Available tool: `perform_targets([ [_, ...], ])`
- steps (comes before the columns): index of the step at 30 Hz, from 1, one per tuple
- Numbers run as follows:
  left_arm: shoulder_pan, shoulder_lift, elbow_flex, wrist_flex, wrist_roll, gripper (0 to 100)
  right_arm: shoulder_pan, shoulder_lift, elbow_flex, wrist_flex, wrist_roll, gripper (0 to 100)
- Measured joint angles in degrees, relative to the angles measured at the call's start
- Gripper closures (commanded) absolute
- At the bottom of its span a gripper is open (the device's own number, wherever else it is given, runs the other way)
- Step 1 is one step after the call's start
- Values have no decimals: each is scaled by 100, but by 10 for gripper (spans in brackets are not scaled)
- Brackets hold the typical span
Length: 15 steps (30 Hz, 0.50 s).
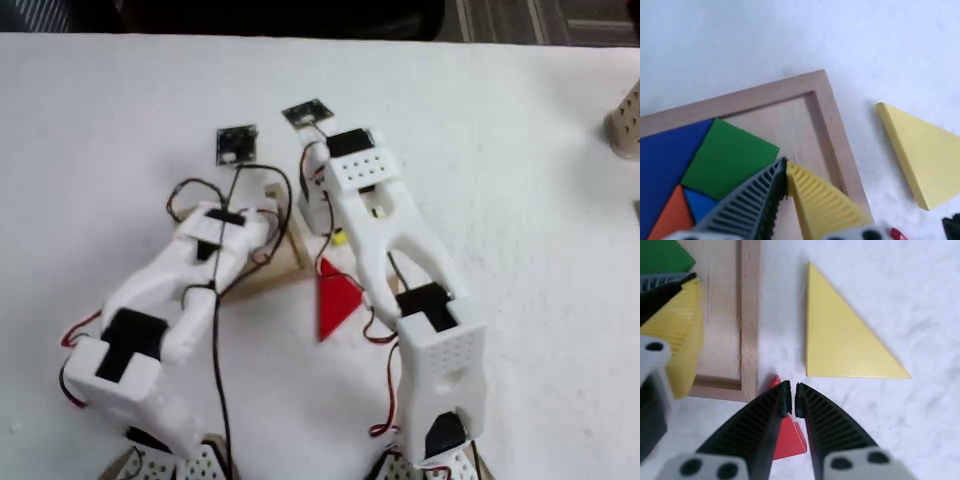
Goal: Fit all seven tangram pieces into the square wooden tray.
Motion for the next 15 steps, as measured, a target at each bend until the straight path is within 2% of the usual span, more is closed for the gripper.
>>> perform_targets([
  [7,-62,-360,105,334,0,977,9,0,0,0,0,981],
  [15,-132,-1653,1222,202,0,976,9,0,0,0,0,981],
])
